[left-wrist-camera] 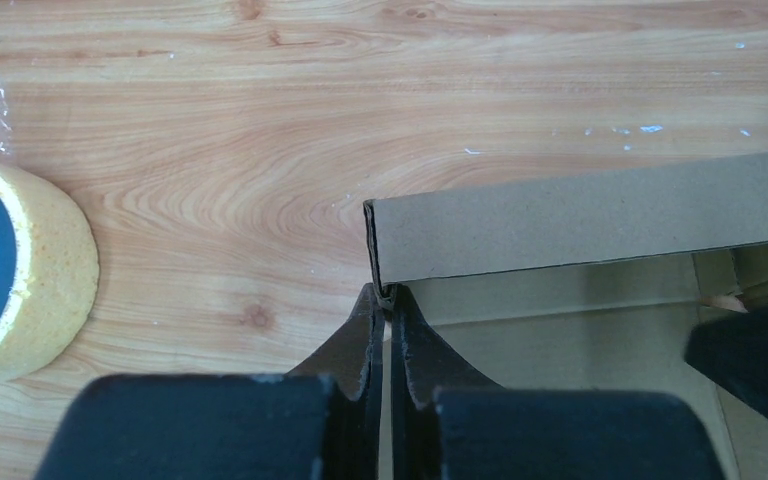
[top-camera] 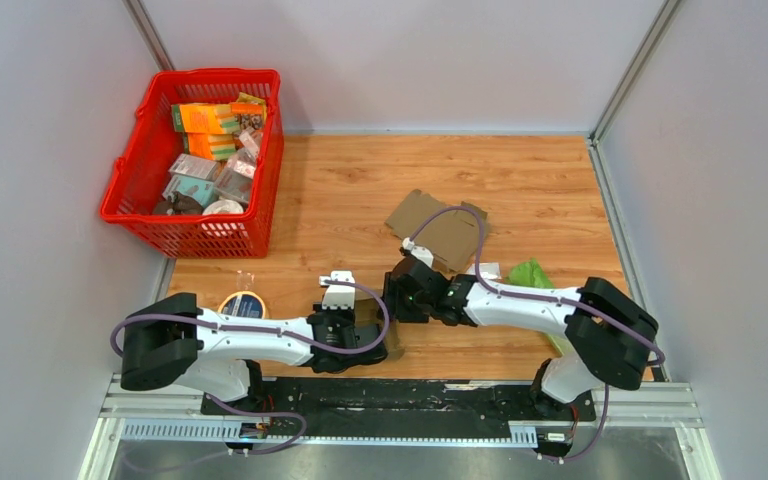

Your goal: Fold the paper box

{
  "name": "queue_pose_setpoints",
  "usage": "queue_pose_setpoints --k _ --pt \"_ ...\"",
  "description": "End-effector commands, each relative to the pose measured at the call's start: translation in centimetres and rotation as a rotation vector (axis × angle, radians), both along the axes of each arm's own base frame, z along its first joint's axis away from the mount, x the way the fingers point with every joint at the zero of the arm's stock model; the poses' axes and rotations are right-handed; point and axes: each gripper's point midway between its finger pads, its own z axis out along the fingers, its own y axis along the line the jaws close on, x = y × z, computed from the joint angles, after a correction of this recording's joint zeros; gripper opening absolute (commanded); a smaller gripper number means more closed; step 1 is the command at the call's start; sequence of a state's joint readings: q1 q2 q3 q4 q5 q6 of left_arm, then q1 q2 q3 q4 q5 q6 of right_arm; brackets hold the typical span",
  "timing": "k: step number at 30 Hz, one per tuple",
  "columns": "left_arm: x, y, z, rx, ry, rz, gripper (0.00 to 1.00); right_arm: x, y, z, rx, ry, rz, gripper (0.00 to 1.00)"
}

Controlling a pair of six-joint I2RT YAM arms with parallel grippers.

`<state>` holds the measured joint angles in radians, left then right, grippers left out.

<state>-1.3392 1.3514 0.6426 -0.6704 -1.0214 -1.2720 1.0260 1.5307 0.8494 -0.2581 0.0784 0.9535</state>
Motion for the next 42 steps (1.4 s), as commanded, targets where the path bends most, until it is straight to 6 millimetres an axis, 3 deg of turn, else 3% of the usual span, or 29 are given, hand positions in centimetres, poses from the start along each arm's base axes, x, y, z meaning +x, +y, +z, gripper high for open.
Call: queue_pose_setpoints --k 1,4,7,11,14,19,23,27,32,34,35,39,42 --pt "-0.3 -0.8 0.5 -0.076 -0.005 -0.001 0.00 -0.7 -1.8 0.8 -0.016 -0.117 0.122 0.62" --pt "-0.4 -0.7 0.3 -0.082 0.000 0.002 0.00 -2.5 -2.1 0.2 0.012 -0.114 0.251 0.66" --pt "-0.3 -0.7 0.4 -0.083 -0.003 0.002 0.00 -3.2 -2.9 -0.5 0.022 -0.121 0.275 0.67" --pt "-0.4 -0.6 0.4 -0.079 -0.001 0.002 0.00 -2.8 -3.3 -1.0 0.014 -0.150 0.265 0.63" --pt "-0.4 -0.5 0.2 -0.077 -0.002 0.006 0.00 -1.7 -3.2 -1.5 -0.016 -0.174 0.236 0.56" --pt "-0.4 -0.5 0.2 -0.079 0.000 0.007 0.00 0.1 -3.9 -2.7 -0.106 -0.197 0.151 0.36" --pt "-0.4 -0.5 0.2 -0.080 0.001 0.009 0.00 0.2 -4.9 -4.2 -0.185 -0.172 0.113 0.29" --pt "-0.4 -0.6 -0.1 -0.084 0.003 0.008 0.00 -0.1 -4.3 -4.8 -0.188 -0.159 0.115 0.22" --pt "-0.4 -0.9 -0.1 -0.077 0.009 0.002 0.00 0.9 -3.6 -3.8 -0.256 -0.261 0.152 0.22" --pt "-0.5 -0.9 -0.1 -0.079 0.010 0.002 0.00 1.6 -3.8 -3.6 -0.292 -0.287 0.144 0.34" --pt "-0.4 -0.9 0.0 -0.080 0.009 0.004 0.00 1.5 -4.4 -3.8 -0.317 -0.279 0.135 0.46" --pt "-0.5 -0.8 0.0 -0.089 0.005 0.007 0.00 1.1 -5.8 -4.1 -0.351 -0.260 0.072 0.47" --pt "-0.4 -0.8 0.0 -0.091 0.002 0.009 0.00 0.9 -5.5 -4.3 -0.340 -0.267 0.077 0.49"
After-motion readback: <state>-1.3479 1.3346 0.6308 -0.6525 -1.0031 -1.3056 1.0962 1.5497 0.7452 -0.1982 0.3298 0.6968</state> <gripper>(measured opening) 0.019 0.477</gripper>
